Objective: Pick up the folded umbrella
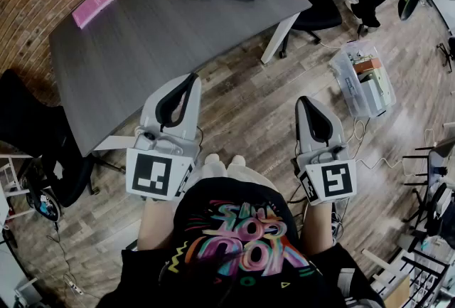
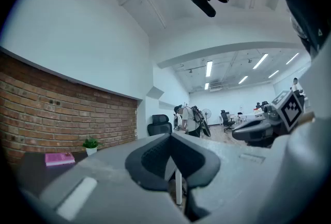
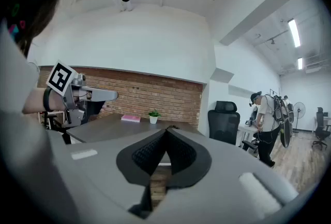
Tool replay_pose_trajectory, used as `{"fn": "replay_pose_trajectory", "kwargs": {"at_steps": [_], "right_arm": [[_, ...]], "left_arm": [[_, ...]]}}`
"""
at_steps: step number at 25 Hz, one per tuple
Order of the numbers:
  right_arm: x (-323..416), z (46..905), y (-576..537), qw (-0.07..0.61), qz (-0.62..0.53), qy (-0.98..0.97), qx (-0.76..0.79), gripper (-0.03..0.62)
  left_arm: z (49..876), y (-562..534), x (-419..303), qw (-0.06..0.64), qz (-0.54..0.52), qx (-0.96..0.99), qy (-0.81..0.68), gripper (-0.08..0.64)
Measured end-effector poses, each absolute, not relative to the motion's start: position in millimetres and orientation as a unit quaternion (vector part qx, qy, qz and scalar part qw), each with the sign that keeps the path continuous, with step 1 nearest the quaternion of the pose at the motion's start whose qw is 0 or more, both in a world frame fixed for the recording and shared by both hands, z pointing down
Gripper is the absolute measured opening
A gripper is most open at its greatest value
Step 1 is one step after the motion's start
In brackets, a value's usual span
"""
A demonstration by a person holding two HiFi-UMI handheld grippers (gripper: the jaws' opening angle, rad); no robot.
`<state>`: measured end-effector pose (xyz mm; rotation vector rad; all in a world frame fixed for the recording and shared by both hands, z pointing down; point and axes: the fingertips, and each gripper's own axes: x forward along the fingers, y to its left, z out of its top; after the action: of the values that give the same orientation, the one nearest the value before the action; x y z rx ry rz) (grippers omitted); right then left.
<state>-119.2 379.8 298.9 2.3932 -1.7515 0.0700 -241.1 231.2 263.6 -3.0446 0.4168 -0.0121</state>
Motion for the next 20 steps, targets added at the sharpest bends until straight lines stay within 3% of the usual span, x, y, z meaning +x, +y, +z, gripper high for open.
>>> {"fn": "replay_pose_trajectory", "kwargs": {"at_steps": [20], "right_arm": [[-67, 312, 392, 0.045, 0.039, -0.595, 0.801, -0.002]], "left_arm": [[263, 242, -201, 0.046, -0.012, -0.986, 0.162, 0.002]]}}
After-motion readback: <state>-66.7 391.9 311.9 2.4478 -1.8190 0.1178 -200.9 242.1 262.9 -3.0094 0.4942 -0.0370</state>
